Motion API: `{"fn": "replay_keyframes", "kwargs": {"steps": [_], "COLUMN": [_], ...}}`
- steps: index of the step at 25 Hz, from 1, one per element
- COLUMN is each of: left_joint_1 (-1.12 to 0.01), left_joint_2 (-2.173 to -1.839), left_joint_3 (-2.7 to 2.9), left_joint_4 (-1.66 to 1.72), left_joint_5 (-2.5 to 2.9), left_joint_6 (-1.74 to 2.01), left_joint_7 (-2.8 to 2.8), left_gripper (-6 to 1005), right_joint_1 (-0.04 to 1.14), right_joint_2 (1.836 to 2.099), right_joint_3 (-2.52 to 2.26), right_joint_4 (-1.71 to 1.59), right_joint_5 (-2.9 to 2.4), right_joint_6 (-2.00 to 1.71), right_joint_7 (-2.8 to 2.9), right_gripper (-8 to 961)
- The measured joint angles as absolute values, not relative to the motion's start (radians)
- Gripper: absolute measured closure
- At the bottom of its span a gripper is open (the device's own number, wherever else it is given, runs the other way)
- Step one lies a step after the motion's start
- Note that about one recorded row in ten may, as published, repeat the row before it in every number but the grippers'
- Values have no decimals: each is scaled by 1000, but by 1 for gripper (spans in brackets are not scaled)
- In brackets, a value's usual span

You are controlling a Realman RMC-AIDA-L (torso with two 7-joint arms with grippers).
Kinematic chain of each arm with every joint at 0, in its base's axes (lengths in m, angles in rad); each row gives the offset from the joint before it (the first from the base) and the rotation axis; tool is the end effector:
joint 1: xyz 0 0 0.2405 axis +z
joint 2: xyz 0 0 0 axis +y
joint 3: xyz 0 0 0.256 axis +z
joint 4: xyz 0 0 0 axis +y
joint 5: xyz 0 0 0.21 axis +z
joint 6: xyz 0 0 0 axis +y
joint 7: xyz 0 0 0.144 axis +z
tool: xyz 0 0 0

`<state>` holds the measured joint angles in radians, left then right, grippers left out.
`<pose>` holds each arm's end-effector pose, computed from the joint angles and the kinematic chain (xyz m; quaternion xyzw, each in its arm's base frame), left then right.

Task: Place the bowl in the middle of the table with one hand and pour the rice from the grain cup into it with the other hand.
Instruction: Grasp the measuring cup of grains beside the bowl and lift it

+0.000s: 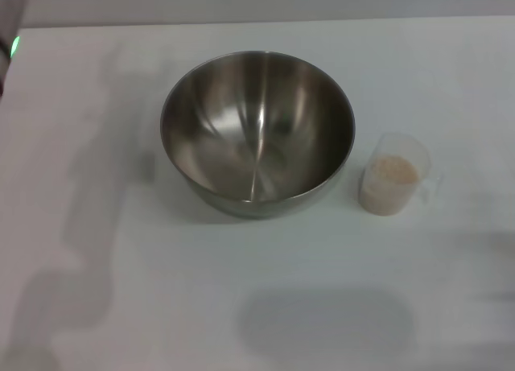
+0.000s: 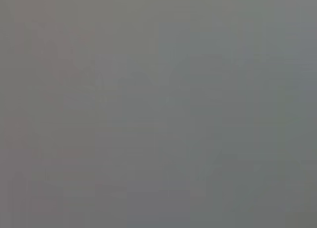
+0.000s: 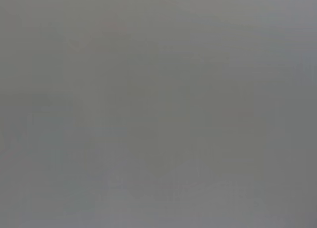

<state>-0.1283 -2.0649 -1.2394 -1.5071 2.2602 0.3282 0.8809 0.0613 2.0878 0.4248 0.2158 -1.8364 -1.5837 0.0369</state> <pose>-0.1363 0.3606 0.0529 -0.7025 -0.0769 -0.2765 0.6513 0.3733 0.1834 0.0027 -0.5997 0.2258 0.2980 0.7075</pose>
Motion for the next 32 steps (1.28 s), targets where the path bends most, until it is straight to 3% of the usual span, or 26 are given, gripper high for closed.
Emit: {"fn": "replay_keyframes", "kwargs": {"steps": [3, 6, 11, 32], "left_joint_1": [-103, -100, -113, -114], "left_joint_2": [-2063, -2062, -2067, -2069], "left_joint_3": [-1063, -1038, -1043, -1031], "left_joint_4": [-1258, -1032, -782, -721], "left_joint_5": [2276, 2405, 2452, 2447], "left_joint_6": [960, 1255, 1351, 1329], "left_joint_7": [753, 511, 297, 249], "left_gripper": [165, 165, 165, 165], "right_joint_1": [53, 34, 23, 134], "right_joint_2": [2088, 2087, 2087, 2088], "right_joint_3": [416, 340, 179, 66], "right_joint_4": [214, 202, 190, 235], "right_joint_5": [-1839, -1839, -1841, -1842], "right_joint_6": [-1589, -1620, -1658, -1450], "right_joint_7": [37, 37, 22, -26], "right_gripper": [116, 116, 116, 117]}}
